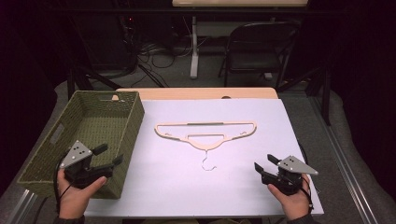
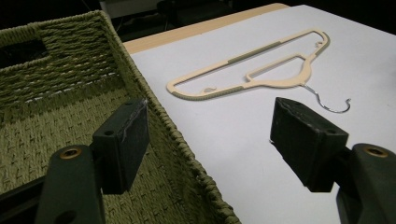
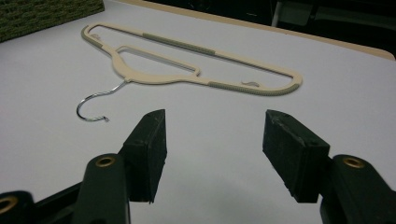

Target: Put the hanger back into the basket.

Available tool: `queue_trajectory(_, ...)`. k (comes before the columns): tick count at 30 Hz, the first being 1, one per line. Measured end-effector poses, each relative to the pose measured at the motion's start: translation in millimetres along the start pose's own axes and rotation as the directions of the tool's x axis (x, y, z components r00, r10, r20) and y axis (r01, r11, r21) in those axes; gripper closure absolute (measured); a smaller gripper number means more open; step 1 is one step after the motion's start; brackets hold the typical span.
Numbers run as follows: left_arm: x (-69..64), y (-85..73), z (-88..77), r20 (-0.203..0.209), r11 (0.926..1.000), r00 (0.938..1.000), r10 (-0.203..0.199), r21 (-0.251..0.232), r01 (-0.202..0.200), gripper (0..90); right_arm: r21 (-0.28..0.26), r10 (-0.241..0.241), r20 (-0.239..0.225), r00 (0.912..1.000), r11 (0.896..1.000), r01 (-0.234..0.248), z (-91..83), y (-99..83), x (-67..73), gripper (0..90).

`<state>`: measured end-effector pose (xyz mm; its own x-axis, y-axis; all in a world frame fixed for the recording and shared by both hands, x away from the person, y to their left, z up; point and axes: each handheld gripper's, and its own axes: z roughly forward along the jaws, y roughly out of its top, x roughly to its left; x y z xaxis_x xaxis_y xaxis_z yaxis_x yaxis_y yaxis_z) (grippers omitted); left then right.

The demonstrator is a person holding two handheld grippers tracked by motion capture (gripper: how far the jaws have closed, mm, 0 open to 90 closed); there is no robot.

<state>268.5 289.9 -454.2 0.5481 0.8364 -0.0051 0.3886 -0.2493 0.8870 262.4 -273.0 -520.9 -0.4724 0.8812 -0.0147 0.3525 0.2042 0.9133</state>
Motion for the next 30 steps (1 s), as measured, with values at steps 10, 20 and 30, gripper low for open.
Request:
queue_trajectory(10, -2.4, 1.4, -2.3, -0.004, 1.0, 1.0, 0.001, -0.002, -0.001, 29.5, 0.04, -0.03, -0.035, 0.9989, 0.999, 0.032, 3.8, 1.1, 3.8, 42.6)
queue_trajectory(20, -7.8, 3.4, -1.4, 0.008, 0.9995, 0.9996, 0.029, 0.011, -0.029, 31.8, 0.089, -0.065, -0.079, 0.9948, 0.993, 0.072, 8.0, 9.0, 9.3, 44.2)
queue_trajectory(30, -9.3, 6.6, -3.1, 0.025, 0.9995, 0.9992, 0.031, 0.007, -0.031, 31.7, 0.17, -0.088, -0.132, 0.9874, 0.979, 0.11, 19.8, 26.1, 7.5, 49.3)
